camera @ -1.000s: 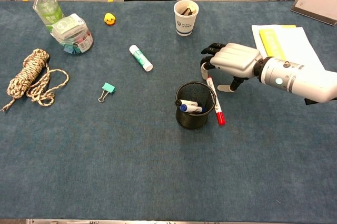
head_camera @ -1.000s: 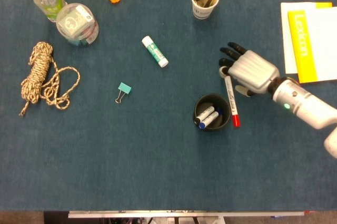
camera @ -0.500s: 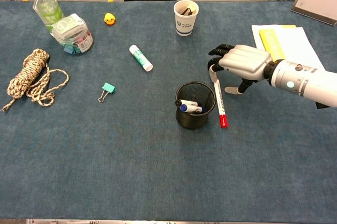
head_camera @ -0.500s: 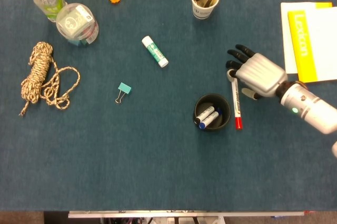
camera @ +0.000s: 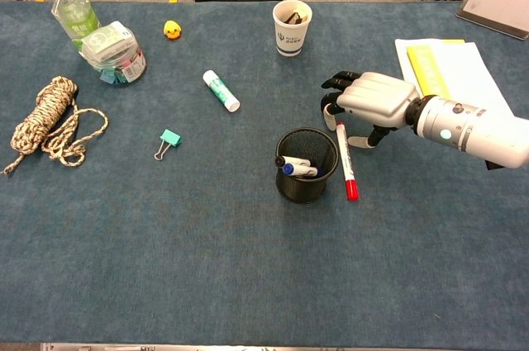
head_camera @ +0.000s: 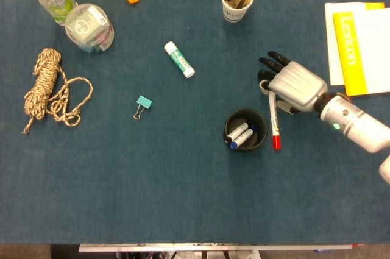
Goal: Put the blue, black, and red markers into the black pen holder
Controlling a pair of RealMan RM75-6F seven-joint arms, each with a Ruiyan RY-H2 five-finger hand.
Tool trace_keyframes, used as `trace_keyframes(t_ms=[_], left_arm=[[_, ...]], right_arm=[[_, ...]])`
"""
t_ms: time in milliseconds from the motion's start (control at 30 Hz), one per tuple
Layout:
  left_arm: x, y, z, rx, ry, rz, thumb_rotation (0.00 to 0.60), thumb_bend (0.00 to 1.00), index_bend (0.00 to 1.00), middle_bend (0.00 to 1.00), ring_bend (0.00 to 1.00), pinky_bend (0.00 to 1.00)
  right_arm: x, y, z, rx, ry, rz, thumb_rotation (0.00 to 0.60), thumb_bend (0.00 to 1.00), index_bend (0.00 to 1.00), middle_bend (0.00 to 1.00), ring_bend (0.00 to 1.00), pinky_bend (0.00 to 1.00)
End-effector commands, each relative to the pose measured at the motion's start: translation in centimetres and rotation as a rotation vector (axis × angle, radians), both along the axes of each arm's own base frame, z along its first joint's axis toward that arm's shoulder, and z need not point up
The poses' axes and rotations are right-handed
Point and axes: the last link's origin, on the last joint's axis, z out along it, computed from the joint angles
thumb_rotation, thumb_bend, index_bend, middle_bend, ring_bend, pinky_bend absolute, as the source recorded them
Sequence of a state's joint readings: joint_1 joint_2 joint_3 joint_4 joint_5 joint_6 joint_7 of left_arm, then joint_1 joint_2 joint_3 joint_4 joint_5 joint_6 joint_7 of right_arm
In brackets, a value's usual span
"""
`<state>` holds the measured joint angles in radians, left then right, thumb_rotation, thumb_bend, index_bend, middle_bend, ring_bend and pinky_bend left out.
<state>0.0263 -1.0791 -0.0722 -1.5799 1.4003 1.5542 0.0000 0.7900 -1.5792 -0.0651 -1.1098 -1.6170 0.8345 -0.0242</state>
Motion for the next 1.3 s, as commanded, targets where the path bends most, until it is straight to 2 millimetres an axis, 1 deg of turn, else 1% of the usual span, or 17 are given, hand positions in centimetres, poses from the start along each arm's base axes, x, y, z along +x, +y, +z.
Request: trace_keyframes(t_ms=[33, 467, 600, 767, 900, 1100, 1200, 1300], left_arm=[[0.0, 0.0, 0.0, -0.001, 0.000, 0.000, 0.600, 0.47, 0.27, 0.31, 0.28, 0.13], [-0.1, 0.0, 0.0, -0.004, -0.002, 0.008, 0.600, 0.47, 0.26, 0.31, 0.28, 0.13], [-0.1, 0.0, 0.0, -0.004, -0.002, 0.007, 0.600, 0.47, 0.26, 0.31, 0.28, 0.13], [-0.1, 0.2, -0.1, -0.004, -0.004, 0.003, 0.600, 0.47, 0.26, 0.31, 0.28, 0.13], [0.1, 0.3, -0.2, -0.008, -0.004, -0.004, 0.600, 0.47, 0.27, 0.31, 0.28, 0.13], [0.2, 0.6, -0.4, -0.008, -0.007, -0.013, 0.600, 0.47, 0.27, 0.31, 0.28, 0.13], [0.4, 0.7, -0.8, -0.013, -0.019, -0.019, 0.600, 0.47, 0.26, 0.31, 0.28, 0.13], [0.5, 0.7, -1.1, -0.019, -0.024, -0.027, 0.600, 0.47, 0.26, 0.31, 0.28, 0.13]], right_arm=[[-0.2, 0.1, -0.2, 0.000, -0.003, -0.004, 0.600, 0.30, 0.46, 0.27, 0.04, 0.00], [-0.8, 0.2, -0.5, -0.002, 0.003, 0.005, 0.600, 0.33, 0.52, 0.30, 0.07, 0.00], [-1.0, 0.2, -0.1, -0.011, 0.003, 0.012, 0.600, 0.35, 0.55, 0.32, 0.09, 0.00], [-0.9, 0.1, 0.7, -0.026, -0.004, 0.026, 0.600, 0.36, 0.57, 0.33, 0.10, 0.00], [-0.4, -0.2, 2.1, -0.050, 0.001, 0.069, 0.600, 0.36, 0.57, 0.34, 0.10, 0.00], [1.0, -0.7, 5.3, -0.066, 0.027, 0.152, 0.600, 0.36, 0.57, 0.34, 0.10, 0.00], [2.2, -0.8, 7.0, -0.075, 0.030, 0.193, 0.600, 0.36, 0.57, 0.34, 0.10, 0.00], [4.0, -0.9, 8.8, -0.093, 0.045, 0.262, 0.600, 0.36, 0.57, 0.34, 0.10, 0.00]])
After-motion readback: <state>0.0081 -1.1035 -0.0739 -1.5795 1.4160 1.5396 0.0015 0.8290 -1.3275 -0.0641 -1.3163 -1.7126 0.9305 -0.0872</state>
